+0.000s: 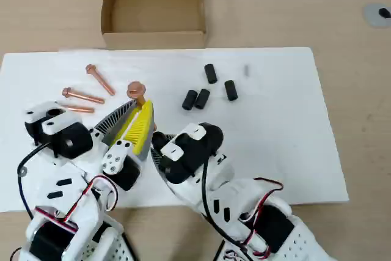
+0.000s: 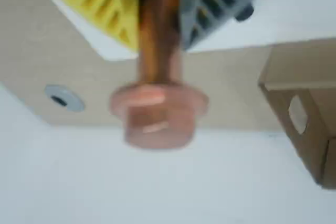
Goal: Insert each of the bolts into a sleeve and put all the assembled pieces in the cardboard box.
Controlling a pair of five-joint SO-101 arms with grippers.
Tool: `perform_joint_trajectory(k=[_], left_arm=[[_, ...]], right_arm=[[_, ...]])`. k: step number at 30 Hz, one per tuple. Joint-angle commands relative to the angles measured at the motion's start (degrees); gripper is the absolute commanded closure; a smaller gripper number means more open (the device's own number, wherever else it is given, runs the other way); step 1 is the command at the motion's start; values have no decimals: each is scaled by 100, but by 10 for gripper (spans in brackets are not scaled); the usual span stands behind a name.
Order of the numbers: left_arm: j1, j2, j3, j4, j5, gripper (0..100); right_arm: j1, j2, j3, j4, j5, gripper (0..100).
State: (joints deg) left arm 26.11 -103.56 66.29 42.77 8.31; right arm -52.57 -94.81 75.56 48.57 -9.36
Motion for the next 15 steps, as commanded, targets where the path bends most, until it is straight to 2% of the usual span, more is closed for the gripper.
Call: perform_joint_trajectory(k=[1, 4, 11, 15], left_arm=[[79, -40, -149, 18, -18, 995], [114, -40, -255, 18, -9, 995], [677, -40, -536, 325, -18, 995], [580, -40, -554, 352, -53, 995]], right_arm=[[-40, -92, -13, -141, -62, 988], [-40, -92, -13, -141, -62, 988], [-40, -84, -4, -123, -62, 988], [-40, -84, -4, -123, -62, 988]])
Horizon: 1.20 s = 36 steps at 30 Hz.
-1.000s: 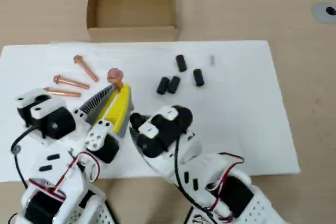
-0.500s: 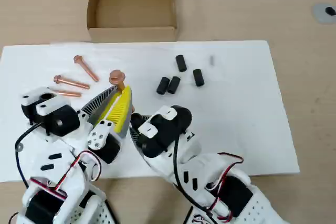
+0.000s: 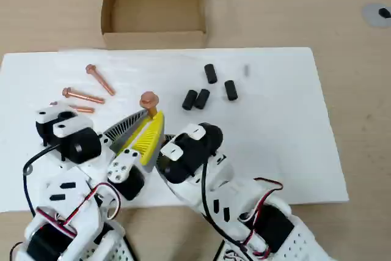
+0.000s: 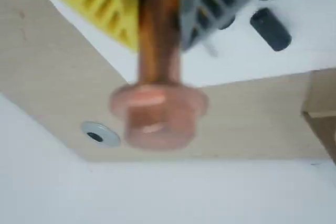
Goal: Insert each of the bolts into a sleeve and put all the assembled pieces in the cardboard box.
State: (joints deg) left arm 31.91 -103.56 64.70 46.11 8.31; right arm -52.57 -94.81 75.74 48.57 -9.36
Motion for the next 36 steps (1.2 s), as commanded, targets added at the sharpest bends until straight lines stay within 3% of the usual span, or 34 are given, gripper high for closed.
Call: perform_joint_trajectory(k=[1, 36], left_arm=[[-53, -40, -396, 18, -53, 995], [-220, -40, -264, 378, -185, 995]], right_arm=[[-40, -84, -22, -123, -62, 988], [-40, -84, -31, -149, -53, 988]])
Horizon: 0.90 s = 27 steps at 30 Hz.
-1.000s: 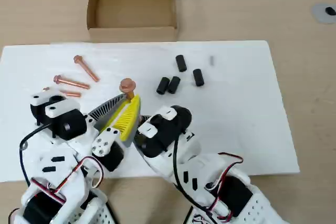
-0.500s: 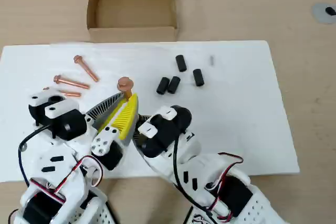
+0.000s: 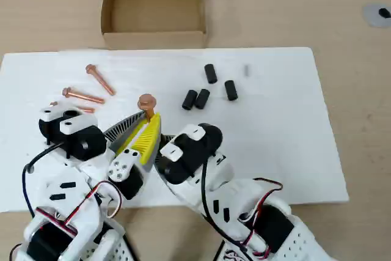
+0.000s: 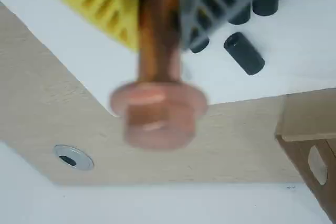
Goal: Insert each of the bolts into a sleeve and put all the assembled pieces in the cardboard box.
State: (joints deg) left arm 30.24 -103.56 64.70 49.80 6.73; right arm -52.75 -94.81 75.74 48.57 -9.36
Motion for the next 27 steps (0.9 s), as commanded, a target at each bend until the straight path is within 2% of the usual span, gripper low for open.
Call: perform_joint_trajectory(k=[1, 6, 11, 24, 27], left_arm=[[-53, -40, -255, 9, -26, 995], [-53, -40, -246, 0, -26, 987], [-62, -40, -246, 18, -18, 905], [-62, -40, -290, 457, -44, 897], [-88, -40, -299, 466, -26, 864]], right_arm=[[-22, -84, -31, -149, -53, 988], [-13, -84, -40, -149, -53, 987], [-13, -84, -40, -141, -53, 986], [-13, -84, -31, -141, -26, 986], [-13, -84, -31, -141, -26, 986]])
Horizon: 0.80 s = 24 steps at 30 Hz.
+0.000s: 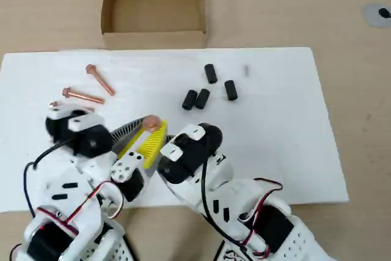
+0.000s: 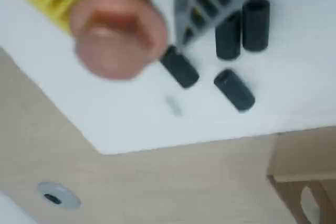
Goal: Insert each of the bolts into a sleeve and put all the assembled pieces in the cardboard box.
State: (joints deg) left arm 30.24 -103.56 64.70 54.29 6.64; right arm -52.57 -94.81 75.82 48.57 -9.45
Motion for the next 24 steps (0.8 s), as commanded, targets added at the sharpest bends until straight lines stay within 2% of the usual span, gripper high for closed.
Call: perform_joint_trajectory(k=[1, 12, 16, 18, 21, 24], left_arm=[[-88, -40, -299, 26, -18, 857], [-62, 4, -1530, 1371, -18, 831], [-105, 13, -2092, 1732, -44, 836], [-141, 75, -2242, 1934, -53, 836], [-835, 356, -2295, 2171, -53, 836], [-1960, 796, -2224, 2242, -62, 836]], right_arm=[[-31, -84, -40, -141, -18, 986], [400, -75, -84, -176, -18, 986], [822, -40, -75, -730, 44, 986], [1147, 171, -189, -985, 378, 986], [1798, 892, -760, -1363, 457, 986], [2299, 2141, -1710, -1644, 431, 986]])
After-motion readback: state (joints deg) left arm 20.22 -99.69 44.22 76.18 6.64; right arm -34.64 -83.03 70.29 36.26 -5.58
